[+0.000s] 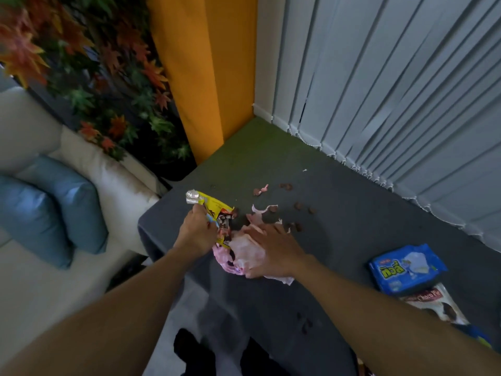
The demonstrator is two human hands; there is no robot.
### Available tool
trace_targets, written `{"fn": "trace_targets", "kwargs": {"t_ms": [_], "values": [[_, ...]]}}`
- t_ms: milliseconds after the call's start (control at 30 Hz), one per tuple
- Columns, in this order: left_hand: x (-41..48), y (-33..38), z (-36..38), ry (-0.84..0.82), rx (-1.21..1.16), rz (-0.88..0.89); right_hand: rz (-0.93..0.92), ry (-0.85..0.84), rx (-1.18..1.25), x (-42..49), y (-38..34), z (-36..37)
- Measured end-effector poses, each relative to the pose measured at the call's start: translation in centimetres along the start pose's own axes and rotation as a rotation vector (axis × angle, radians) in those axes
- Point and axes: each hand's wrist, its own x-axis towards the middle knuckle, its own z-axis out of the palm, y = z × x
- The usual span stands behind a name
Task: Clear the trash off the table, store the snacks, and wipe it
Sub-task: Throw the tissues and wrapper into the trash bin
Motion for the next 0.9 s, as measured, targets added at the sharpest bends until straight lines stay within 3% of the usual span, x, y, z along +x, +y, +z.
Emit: {"fn": "trace_targets", "kwargs": {"t_ms": [133, 233, 367, 667, 900], "values": [[-0.7, -0.6, -0.2, -0.017, -0.044, -0.064, -0.005, 0.0, -0.09, 1.2, -0.3, 1.2], [-0.8, -0.6, -0.9, -0.004, -0.061, -0.071, 0.045, 0.044, 0.016, 1.1, -0.4, 0.1], [-0.7, 0.1, -2.2, 0.07, -0.055, -0.008, 0.112, 0.182, 0.231, 0.0, -0.4, -3.1], [-0.5, 1.3, -3.4, 0.113, -0.044, 0.154, 0.236, 0.342, 0.249, -0.1, 0.7, -5.9], [-1.4, 2.0, -2.6, -0.005, -0.042, 0.095, 0.3, 0.388, 0.303, -1.7, 1.2, -5.5]]}}
